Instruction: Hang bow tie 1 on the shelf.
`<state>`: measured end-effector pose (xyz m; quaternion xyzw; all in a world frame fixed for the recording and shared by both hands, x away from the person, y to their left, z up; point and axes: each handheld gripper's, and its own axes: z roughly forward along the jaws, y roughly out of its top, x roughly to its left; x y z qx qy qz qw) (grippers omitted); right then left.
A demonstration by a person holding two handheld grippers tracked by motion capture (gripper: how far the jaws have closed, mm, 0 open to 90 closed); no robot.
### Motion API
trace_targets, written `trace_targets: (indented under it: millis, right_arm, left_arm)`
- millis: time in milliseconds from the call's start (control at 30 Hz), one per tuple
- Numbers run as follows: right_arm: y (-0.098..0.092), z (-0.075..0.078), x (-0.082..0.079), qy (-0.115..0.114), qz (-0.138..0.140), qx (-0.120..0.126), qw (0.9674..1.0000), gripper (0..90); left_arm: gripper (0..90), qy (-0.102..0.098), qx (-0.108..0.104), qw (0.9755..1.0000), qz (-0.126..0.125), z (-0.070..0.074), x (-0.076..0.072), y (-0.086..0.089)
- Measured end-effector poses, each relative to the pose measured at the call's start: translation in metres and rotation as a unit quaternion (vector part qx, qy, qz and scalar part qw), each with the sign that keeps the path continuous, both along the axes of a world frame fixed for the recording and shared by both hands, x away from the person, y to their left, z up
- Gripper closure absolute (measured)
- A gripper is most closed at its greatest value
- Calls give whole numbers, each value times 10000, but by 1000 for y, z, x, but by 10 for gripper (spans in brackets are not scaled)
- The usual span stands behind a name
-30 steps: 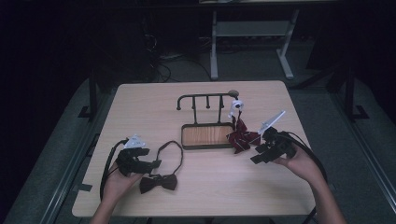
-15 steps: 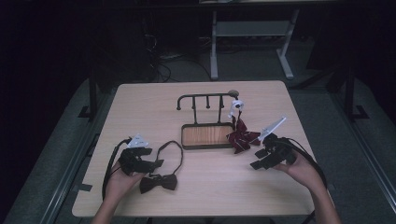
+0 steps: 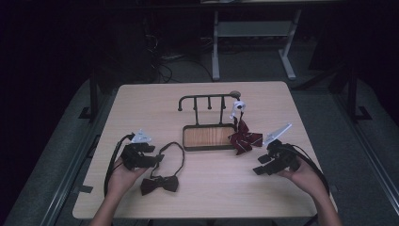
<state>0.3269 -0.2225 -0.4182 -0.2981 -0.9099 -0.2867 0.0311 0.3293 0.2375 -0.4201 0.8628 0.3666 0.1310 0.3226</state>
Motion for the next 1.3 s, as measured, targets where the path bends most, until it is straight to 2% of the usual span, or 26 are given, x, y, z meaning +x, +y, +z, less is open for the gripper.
trace_targets:
  millis: [133, 333, 567, 700, 767, 933, 1167, 1233, 1300]
  right_arm:
    - [-4, 0, 0, 24, -43, 52, 10000, 434]
    - [-7, -1, 1, 51, -29, 87, 9999, 430]
    - [-9, 0, 0, 19, -59, 123, 9999, 431]
    - [-9, 0, 0, 3, -45, 124, 9999, 431]
    - [-9, 1, 0, 9, -44, 129, 9999, 433]
    - [-10, 2, 0, -21, -48, 151, 9999, 432]
    - [-13, 7, -2, -123, -86, 218, 9997, 429]
    - [-14, 9, -3, -131, -119, 251, 9995, 430]
    - [-15, 10, -3, -147, -118, 252, 9995, 430]
  left_arm:
    - [528, 145, 210, 9996, -129, 4, 10, -4]
    - [581, 204, 439, 9986, -189, 11, 27, -11]
    - [631, 461, 630, 9969, -59, -3, 43, -16]
    - [689, 594, 748, 9954, 14, -11, 49, -16]
    - [704, 640, 862, 9942, -37, -12, 50, -17]
    - [730, 758, 924, 9928, -57, -14, 54, -18]
    - [791, 738, 1042, 9917, -118, -17, 55, -23]
    - [823, 694, 1155, 9908, -147, -18, 55, -24]
    - [830, 723, 1149, 9907, -136, -20, 56, -24]
